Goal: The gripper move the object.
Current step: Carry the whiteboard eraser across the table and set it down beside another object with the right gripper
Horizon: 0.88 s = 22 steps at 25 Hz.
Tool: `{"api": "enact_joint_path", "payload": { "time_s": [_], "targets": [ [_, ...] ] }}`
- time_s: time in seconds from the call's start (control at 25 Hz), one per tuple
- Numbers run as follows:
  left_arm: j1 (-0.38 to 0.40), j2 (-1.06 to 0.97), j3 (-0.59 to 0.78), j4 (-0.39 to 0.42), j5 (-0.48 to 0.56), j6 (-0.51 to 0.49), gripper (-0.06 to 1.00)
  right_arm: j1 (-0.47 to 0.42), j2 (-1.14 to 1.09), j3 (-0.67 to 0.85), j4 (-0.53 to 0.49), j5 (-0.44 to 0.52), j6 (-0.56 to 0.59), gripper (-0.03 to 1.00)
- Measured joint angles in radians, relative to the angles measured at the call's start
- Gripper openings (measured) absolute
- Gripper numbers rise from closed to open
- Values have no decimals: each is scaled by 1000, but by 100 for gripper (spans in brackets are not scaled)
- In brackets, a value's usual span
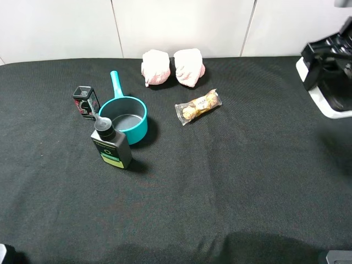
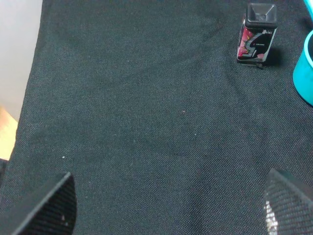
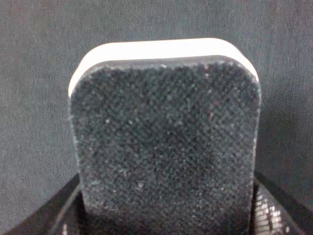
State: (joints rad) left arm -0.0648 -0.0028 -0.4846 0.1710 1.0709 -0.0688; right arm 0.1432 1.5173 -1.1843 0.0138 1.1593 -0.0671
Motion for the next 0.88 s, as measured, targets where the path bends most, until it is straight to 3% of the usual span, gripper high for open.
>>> {"api": "enact_joint_path", "payload": {
  "time_s": [0.28,0.88],
  "targets": [
    [0,0,0,0,0,0,76,-1,178,-201,16,55,0,46],
    [0,0,0,0,0,0,76,-8,487,-493,63,57,0,46]
  ]
}}
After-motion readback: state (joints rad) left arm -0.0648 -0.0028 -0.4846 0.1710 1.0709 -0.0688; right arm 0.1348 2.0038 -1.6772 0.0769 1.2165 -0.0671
